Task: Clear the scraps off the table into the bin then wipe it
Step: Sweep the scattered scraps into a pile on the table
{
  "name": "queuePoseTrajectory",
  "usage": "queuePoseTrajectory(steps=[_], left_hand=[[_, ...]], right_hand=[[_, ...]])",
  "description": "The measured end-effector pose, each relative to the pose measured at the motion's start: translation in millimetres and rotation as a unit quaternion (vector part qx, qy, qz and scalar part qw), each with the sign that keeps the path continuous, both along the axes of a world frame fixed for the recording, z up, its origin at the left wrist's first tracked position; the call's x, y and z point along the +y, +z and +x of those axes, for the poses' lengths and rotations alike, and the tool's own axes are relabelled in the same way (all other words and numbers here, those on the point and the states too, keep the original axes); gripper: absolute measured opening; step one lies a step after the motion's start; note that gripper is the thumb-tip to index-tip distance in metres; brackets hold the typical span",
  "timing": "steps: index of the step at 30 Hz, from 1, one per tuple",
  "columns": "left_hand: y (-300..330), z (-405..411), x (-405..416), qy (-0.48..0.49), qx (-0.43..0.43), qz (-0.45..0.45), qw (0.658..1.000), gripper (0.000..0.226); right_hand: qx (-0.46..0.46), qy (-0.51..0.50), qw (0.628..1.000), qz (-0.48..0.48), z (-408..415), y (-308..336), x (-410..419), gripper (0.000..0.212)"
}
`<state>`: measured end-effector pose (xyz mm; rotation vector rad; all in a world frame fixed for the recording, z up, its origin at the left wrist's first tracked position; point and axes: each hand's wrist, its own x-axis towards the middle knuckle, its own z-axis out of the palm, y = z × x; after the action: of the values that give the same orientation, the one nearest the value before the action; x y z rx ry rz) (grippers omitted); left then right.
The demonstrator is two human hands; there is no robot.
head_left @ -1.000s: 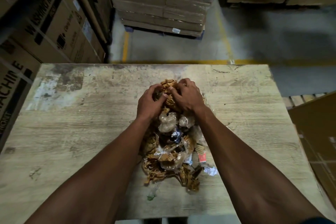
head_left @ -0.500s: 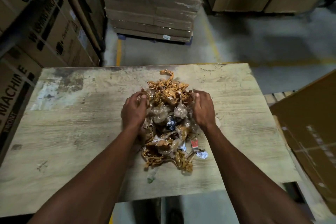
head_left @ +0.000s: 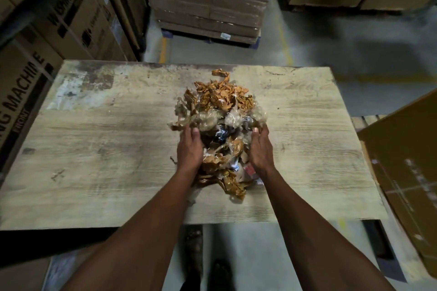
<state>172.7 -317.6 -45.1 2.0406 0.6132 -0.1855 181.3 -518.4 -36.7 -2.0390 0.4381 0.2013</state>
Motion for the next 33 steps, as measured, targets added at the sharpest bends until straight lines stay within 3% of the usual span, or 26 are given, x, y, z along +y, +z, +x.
queuePoseTrajectory(steps=[3,5,9,14,17,20,23,28,33], left_hand=[[9.1,5.3,-2.2,0.015,-0.029,-0.011,0.999,0.057],[10.2,4.9,6.5,0.047,-0.056,0.027,0.997,0.055],[2.8,14.0,34.4,0.089,-0.045,0.091,0.991,0.062],[-5.4,34.1,35.6,0.014,0.008,0.029,0.999,0.057],[4.1,27.5,27.8,0.001,-0.014,0.004,1.000,0.055],[2.3,6.4,29.7,0.058,-0.030,0.046,0.997,0.058],[-9.8,-29.9,25.2,0.114,-0.012,0.091,0.989,0.062],[-29.6,-87.8,-15.0,0.138,-0.042,0.163,0.976,0.074],[-39.7,-74.4,-45.8,0.146,-0.086,0.174,0.970,0.072]], right_hand=[[-0.053,-0.023,0.998,0.000,-2.4,3.1,-1.1,0.055],[-0.063,-0.046,0.997,-0.016,-7.4,0.1,-9.4,0.056],[-0.040,-0.050,0.998,-0.018,-12.4,-13.1,-19.6,0.080],[-0.022,-0.003,1.000,0.018,-8.2,-4.6,-12.4,0.053],[-0.042,-0.011,0.999,0.023,-8.2,0.4,-16.1,0.052],[-0.077,-0.014,0.997,0.012,-24.7,-5.8,-20.9,0.061],[-0.085,-0.005,0.996,-0.022,-57.1,-18.4,-14.8,0.078],[-0.127,-0.022,0.985,-0.114,-101.4,-41.0,17.2,0.078],[-0.150,-0.038,0.976,-0.156,-94.2,-48.8,39.4,0.071]])
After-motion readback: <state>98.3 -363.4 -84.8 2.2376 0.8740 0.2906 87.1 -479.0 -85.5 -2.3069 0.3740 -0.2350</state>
